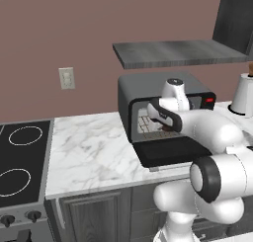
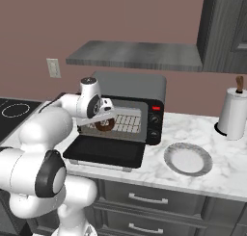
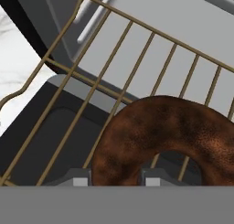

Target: Pick up the bagel from the plate, place it on the toaster oven rack, close the door, and set the timer.

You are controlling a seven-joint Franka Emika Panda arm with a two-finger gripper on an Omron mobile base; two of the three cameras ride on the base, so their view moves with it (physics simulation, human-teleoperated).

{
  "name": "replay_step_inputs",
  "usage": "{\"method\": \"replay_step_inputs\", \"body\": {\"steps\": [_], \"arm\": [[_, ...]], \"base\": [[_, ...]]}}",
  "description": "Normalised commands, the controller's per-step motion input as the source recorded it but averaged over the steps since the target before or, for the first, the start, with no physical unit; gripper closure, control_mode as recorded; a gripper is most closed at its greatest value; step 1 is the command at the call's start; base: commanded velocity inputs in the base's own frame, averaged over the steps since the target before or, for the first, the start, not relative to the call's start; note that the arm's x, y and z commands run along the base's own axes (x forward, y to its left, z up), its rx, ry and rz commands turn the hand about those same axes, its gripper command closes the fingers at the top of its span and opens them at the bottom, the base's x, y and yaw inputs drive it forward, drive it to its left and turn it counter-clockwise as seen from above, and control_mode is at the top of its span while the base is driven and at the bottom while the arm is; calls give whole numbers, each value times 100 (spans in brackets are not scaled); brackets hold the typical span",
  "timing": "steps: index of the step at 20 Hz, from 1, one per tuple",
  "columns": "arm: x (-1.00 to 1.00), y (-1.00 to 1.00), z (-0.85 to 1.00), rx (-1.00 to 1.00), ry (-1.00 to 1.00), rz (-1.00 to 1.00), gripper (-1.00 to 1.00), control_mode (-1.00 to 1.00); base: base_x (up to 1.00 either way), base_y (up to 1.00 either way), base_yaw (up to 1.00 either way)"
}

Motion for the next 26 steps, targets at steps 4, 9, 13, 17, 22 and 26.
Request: {"method": "replay_step_inputs", "body": {"steps": [4, 9, 13, 17, 22, 26], "arm": [[-1, 1, -1, 0, 0, 0, -100, -100], [-39, 4, 30, 2, -8, 0, -100, -100], [-73, 0, 58, 4, -10, 0, -100, -100], [-80, 0, 12, 1, 0, -1, -100, -100], [-62, -7, -12, 0, 0, -8, -100, -100], [-30, -21, -24, 0, 0, -11, -100, -100]], "base": [[0, 0, 0], [0, 0, 0], [0, 0, 0], [0, 0, 0], [0, 0, 0], [0, 0, 0]]}}
